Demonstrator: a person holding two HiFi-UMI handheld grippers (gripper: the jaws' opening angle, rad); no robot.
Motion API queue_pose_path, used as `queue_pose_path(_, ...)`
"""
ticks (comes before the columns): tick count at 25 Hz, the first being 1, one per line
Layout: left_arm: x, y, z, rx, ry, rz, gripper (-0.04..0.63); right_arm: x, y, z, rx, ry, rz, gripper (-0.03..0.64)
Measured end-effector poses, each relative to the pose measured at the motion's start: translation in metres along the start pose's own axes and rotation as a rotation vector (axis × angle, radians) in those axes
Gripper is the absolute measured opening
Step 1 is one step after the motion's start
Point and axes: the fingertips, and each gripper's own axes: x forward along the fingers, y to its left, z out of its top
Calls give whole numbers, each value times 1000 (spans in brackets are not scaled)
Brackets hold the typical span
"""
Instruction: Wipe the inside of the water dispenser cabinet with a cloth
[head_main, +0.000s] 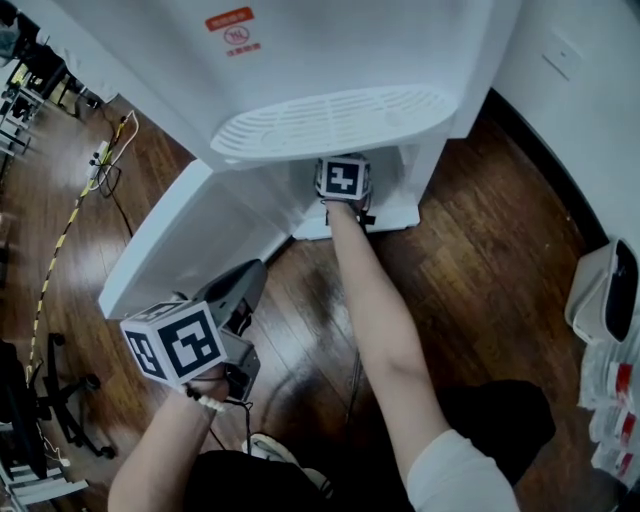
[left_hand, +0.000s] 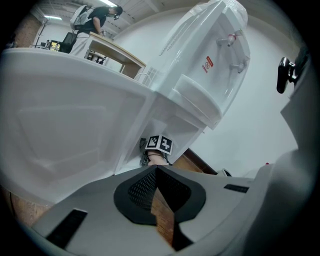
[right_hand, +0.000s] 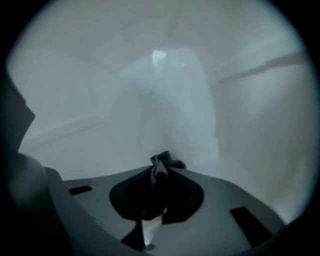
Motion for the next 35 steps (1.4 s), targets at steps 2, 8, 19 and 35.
queue_pose_path(2, -2, 2, -1, -8, -1, 4, -12, 2, 20, -6, -36, 10, 64, 43)
queue_pose_path(8, -8, 3, 1, 0, -6, 14, -12, 7, 52, -16, -91, 37, 157, 43)
queue_pose_path(19, -7, -8, 2, 12, -11, 2, -12, -3, 28, -27, -84, 45, 44, 44)
queue_pose_path(35, -4, -14, 2, -3, -27, -12, -12, -62, -88, -22, 226, -82, -321, 44)
